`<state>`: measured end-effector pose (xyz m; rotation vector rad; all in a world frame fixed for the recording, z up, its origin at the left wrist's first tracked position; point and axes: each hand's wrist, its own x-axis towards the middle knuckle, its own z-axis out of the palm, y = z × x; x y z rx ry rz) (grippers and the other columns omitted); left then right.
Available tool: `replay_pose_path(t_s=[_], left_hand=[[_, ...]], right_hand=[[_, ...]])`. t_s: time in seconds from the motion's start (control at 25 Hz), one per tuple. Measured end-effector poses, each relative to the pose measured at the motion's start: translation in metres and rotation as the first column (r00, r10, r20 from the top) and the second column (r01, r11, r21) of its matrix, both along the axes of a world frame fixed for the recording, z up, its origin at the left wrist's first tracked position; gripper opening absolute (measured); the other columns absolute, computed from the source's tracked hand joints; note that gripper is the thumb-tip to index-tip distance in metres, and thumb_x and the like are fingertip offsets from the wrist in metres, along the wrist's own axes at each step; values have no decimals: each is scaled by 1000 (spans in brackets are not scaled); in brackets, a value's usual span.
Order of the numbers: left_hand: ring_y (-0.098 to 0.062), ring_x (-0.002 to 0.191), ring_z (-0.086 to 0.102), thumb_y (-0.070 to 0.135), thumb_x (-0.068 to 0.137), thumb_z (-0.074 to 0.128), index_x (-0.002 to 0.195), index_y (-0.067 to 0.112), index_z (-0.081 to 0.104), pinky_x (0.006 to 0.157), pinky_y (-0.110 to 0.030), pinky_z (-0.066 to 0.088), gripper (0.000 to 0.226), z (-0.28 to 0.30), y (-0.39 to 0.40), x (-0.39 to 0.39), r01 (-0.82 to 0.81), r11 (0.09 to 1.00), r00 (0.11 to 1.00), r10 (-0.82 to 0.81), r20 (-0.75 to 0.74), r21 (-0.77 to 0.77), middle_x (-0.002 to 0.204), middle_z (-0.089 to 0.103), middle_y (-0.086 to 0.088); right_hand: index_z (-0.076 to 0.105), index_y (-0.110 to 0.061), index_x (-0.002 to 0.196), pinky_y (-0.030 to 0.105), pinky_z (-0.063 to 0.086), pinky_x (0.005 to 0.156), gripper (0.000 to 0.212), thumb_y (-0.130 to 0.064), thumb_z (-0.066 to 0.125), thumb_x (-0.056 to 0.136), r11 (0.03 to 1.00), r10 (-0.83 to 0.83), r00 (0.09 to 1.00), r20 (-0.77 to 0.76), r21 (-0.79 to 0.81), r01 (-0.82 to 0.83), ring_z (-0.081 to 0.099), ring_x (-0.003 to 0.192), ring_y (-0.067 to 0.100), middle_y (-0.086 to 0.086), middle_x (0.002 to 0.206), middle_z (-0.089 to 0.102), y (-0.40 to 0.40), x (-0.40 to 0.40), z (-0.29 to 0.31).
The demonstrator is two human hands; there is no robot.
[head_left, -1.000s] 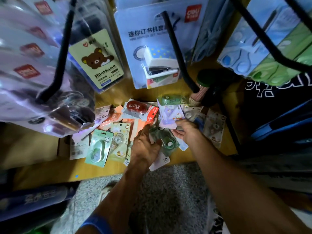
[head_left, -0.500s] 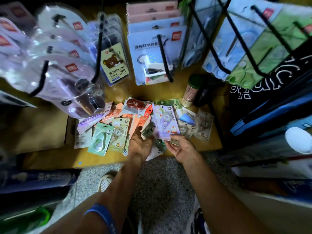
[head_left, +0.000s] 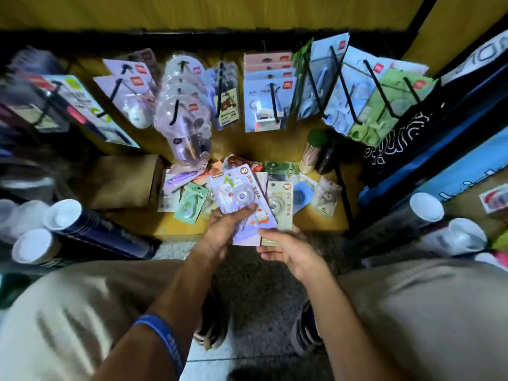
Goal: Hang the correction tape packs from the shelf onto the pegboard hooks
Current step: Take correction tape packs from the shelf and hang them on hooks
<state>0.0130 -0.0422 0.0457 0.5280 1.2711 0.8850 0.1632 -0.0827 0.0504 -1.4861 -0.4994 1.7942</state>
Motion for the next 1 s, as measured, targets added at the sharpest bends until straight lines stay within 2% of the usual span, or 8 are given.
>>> replay_pose_path(t_s=[0.2, 0.32, 0.4, 0.56, 0.68, 0.8, 0.92, 1.0], left_hand=[[-29, 96, 71, 11, 77, 75, 116, 4, 68, 88, -44, 57, 41, 62, -43, 0, -67, 995, 974, 50, 221, 71, 116, 70, -20], [-28, 97, 70, 11, 73, 73, 118, 5, 66, 91, -46, 55, 46, 98, -57, 4, -79, 987, 964, 40, 262, 142, 117, 70, -17], [-28, 98, 70, 12, 71, 73, 113, 8, 69, 92, -47, 55, 42, 127, -59, 10, -68, 975, 964, 9, 266, 212, 115, 71, -15], [-22, 92, 73, 10, 70, 74, 109, 10, 69, 80, -38, 60, 39, 180, -45, 29, -110, 934, 964, 18, 264, 341, 105, 75, -6], [-20, 84, 73, -6, 82, 65, 115, 6, 65, 66, -29, 59, 36, 207, -30, 42, -85, 921, 991, 37, 131, 380, 104, 75, -8], [-17, 86, 69, -12, 84, 57, 127, 18, 51, 61, -22, 56, 53, 227, -22, 48, -44, 887, 997, 65, -30, 460, 117, 69, -10], [6, 99, 64, -14, 86, 58, 150, 29, 23, 69, -10, 52, 85, 235, -25, 55, 61, 747, 991, 34, -129, 662, 135, 53, 8], [28, 104, 50, -13, 89, 57, 152, 31, 21, 76, -3, 46, 85, 235, -26, 60, 150, 664, 980, -3, -198, 733, 138, 35, 31]], right_hand=[[67, -15, 105, 32, 59, 56, 24, -25, 74, 84, 963, -170, 983, 70, 221, 151, 72, 76, 17, 2, 95, 75, -41, 2, 46], [69, -14, 108, 36, 59, 74, 40, -45, 66, 83, 904, -298, 946, 125, 355, 238, 72, 87, 17, 1, 97, 76, -50, 6, 73], [71, -17, 103, 30, 56, 78, 23, -33, 61, 92, 820, -365, 921, 134, 515, 250, 70, 89, 13, -3, 96, 77, -51, 13, 98], [70, -18, 102, 20, 53, 56, 13, -18, 58, 97, 695, -464, 876, 127, 666, 271, 67, 70, 6, -3, 80, 73, -36, 37, 153], [69, -20, 95, 22, 51, 44, 11, -16, 59, 96, 653, -509, 852, 123, 700, 289, 64, 55, 4, -7, 67, 71, -23, 57, 187], [69, -24, 94, 24, 52, 46, 10, -21, 59, 96, 645, -506, 855, 119, 710, 283, 67, 63, 7, -7, 73, 73, -18, 73, 206], [69, -20, 102, 22, 52, 47, 12, -19, 59, 96, 644, -511, 854, 100, 703, 303, 67, 65, 9, -3, 80, 73, -18, 82, 208], [70, -20, 104, 23, 54, 49, 13, -19, 60, 96, 652, -508, 854, 112, 698, 297, 69, 65, 6, -6, 77, 74, -19, 86, 207]])
